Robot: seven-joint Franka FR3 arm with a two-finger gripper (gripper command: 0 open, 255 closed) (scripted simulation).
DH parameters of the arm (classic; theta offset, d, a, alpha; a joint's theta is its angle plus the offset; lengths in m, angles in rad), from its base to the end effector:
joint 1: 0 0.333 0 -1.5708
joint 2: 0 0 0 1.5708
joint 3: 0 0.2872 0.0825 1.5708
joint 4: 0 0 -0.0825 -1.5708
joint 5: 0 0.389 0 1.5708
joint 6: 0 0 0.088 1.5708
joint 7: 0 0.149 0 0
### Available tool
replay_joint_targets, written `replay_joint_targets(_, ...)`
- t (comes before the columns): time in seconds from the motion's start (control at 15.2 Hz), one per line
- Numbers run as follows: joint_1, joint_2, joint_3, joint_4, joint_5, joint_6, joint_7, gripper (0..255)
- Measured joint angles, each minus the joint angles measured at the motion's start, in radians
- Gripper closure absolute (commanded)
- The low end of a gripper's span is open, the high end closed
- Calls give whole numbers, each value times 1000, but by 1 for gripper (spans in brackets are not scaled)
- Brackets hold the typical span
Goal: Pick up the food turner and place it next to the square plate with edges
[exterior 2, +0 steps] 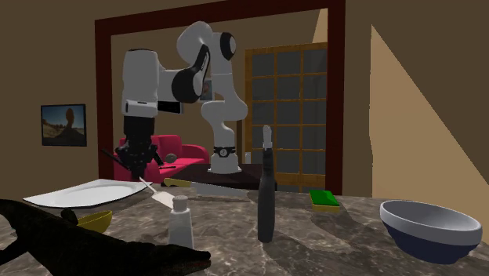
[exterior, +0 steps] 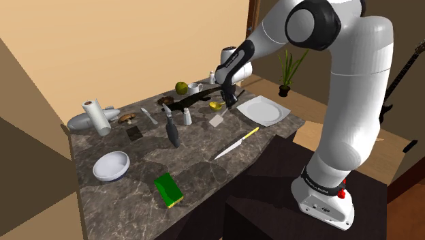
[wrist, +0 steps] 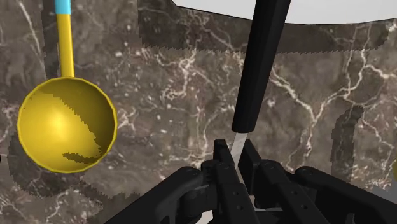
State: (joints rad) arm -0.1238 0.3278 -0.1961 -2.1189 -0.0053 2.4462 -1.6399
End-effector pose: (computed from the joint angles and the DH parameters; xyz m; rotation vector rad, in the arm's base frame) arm 0.5418 -0.1832 0.1870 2.4345 1.9177 -0.0803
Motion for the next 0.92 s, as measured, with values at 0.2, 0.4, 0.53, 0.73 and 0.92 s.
replay_joint_targets(0.2,-7,32,3,3,8,29,-9,255)
replay_joint_targets(0.4,-10,63,7,-3,14,65,-11,255)
replay_joint_targets(0.53,-12,85,10,-3,19,86,-13,255)
replay_joint_targets(0.73,-16,118,15,2,26,115,-16,255)
replay_joint_targets(0.92,-21,151,20,6,33,144,-20,255)
